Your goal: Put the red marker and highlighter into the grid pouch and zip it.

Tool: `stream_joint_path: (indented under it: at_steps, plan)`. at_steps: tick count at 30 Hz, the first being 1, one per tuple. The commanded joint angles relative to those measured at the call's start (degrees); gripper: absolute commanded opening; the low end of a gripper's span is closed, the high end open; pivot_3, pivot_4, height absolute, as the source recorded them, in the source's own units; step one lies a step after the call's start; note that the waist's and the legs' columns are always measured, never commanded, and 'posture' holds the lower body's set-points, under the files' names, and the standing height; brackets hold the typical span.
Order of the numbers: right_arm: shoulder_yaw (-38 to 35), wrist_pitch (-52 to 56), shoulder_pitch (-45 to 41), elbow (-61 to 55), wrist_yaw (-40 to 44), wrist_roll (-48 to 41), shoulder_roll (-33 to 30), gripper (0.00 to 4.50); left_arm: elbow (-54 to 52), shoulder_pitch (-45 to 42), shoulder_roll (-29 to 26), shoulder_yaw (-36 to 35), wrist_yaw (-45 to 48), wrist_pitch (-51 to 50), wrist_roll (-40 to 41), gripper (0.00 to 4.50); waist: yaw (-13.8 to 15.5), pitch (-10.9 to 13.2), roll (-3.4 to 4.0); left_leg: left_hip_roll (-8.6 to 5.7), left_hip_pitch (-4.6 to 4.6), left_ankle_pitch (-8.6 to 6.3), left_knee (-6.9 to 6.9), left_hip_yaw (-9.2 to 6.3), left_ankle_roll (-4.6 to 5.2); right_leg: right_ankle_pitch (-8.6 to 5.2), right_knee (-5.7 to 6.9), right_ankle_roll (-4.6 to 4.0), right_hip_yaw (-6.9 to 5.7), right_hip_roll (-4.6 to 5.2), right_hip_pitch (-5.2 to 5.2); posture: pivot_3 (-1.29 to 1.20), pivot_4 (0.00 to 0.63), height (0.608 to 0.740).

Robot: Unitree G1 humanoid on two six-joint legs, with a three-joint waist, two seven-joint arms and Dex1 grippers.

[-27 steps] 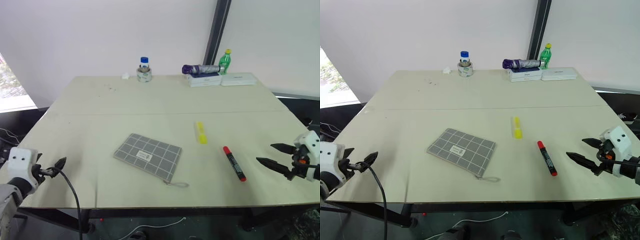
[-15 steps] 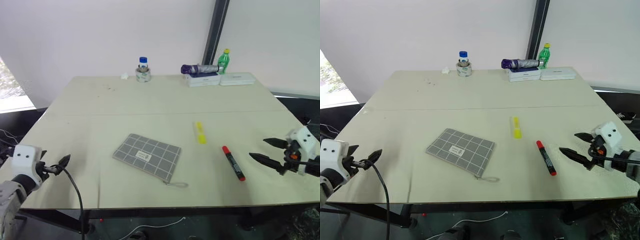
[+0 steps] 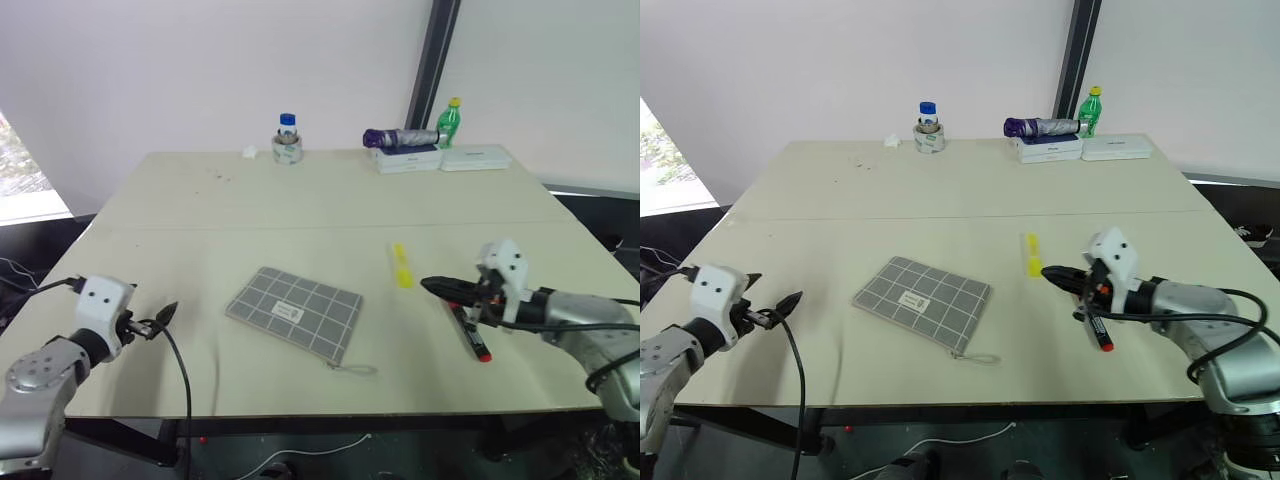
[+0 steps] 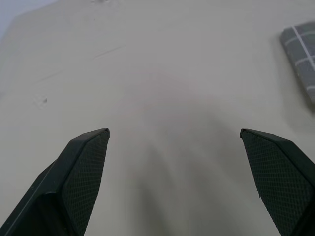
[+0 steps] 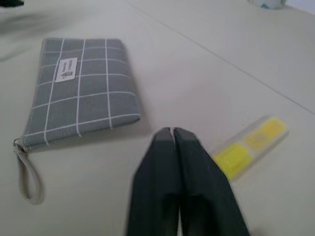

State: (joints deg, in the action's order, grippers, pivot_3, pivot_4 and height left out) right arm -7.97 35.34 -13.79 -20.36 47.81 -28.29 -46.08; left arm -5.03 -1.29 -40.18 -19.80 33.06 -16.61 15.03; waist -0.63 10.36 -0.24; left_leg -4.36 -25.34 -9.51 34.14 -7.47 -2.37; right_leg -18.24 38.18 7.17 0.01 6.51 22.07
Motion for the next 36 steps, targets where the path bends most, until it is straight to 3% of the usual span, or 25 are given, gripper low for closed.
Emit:
stream_joint_path:
  at_steps: [1,10,21,28,36]
  plan:
    - [4.5,1.6,-0.9,-3.0,-4.3,3.4,1.5,0.03,3.3,-1.5,-2.5,2.0,1.4,5.9,-4.2,4.5,0.0,0.0,0.0,0.0,0.0,0.0,-0.01,0.0,0.0,0.0,0.0,0.0,0.0,0.0,0.01,0.0,0.15,0.736]
    - [15.0,7.2,-3.3,-2.6,-12.1,10.8,6.3,0.03,18.0,-9.4,-7.9,11.6,6.6,23.9,-14.4,4.5,0.0,0.0,0.0,-0.02,0.0,0.01,-0.01,-0.02,-0.01,0.02,0.01,0.02,-0.01,-0.06,0.06,0.0,0.15,0.736]
    - [22.1,13.4,-9.5,1.1,-16.6,16.1,12.4,0.03,35.0,-21.6,-7.2,21.3,11.5,39.1,-21.2,4.5,-0.2,0.0,0.01,-0.04,0.01,0.02,-0.01,-0.03,-0.01,0.09,0.19,0.14,-0.02,-0.12,0.07,0.0,0.15,0.736]
    - [24.6,16.3,-13.9,2.9,-17.1,18.1,14.7,0.03,40.0,-25.4,-5.8,24.2,13.5,44.3,-22.6,4.5,-0.1,0.0,0.02,-0.09,0.05,0.04,0.03,-0.07,-0.02,0.12,0.29,0.2,-0.04,-0.11,0.03,0.0,0.15,0.736]
    - [27.8,14.7,-19.3,7.5,-15.6,20.9,16.1,0.03,38.7,-25.7,-3.3,25.8,17.2,45.6,-21.2,4.5,-0.2,-0.1,0.04,-0.12,0.07,0.04,0.04,-0.08,-0.02,0.13,0.37,0.23,-0.04,-0.11,0.02,0.0,0.15,0.736]
